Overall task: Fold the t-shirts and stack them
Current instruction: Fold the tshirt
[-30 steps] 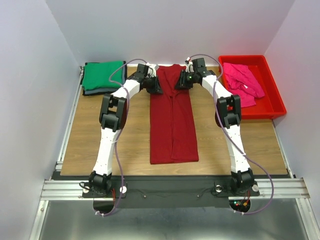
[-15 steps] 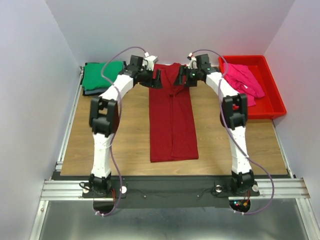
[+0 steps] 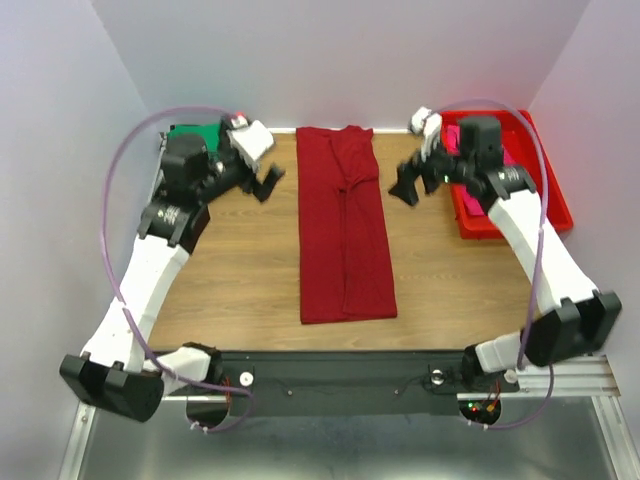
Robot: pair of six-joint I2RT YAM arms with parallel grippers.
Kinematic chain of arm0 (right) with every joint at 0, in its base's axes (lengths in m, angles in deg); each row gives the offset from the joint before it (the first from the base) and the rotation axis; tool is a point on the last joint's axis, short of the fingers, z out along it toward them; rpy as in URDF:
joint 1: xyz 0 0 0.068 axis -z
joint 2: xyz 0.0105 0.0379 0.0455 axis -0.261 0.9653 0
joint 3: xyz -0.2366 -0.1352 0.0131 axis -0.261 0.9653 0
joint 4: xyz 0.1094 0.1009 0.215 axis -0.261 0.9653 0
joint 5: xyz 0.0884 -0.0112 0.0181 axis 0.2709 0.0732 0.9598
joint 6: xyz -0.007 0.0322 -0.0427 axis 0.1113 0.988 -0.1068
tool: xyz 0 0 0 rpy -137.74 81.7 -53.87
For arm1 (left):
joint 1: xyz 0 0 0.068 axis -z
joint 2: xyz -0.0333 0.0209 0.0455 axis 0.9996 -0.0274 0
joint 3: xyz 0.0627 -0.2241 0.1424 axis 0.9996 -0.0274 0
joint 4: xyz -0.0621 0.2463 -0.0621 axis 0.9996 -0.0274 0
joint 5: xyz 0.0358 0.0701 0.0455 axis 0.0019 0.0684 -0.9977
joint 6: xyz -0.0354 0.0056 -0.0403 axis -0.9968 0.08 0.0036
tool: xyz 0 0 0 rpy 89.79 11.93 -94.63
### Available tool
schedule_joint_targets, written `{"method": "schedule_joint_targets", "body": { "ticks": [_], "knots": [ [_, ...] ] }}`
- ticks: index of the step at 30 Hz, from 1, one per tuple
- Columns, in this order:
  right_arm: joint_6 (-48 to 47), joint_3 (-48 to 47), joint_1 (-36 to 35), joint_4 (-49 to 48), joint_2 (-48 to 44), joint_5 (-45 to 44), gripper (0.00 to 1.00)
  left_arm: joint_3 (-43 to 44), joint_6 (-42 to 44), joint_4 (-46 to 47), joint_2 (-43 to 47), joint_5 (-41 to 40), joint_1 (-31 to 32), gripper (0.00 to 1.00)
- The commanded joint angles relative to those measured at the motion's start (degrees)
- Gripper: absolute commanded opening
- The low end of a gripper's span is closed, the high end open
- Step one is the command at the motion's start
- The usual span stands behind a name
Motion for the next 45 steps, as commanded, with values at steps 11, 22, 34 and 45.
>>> {"method": "schedule_joint_targets", "body": {
  "ticks": [11,22,34,45],
  "knots": [
    [-26.7,42.8,-18.0,6.2,-24.8,-10.0,0.66,-43.2,18.7,-9.0,23.4,-0.4,28.1,0.70],
    [-30.1,57.3,-27.9,-11.9,-26.5,-17.3,0.62,-52.3,20.6,-0.7,21.0,-5.5,33.7,0.70],
    [-35.1,61.8,-33.6,-14.9,-24.9,-15.1,0.62,-54.2,21.6,3.9,17.1,-3.2,34.6,0.70],
    [-36.4,65.2,-34.0,-20.2,-18.2,-17.4,0.41,-53.7,25.4,7.4,7.8,-6.7,36.8,0.59]
  ]
}}
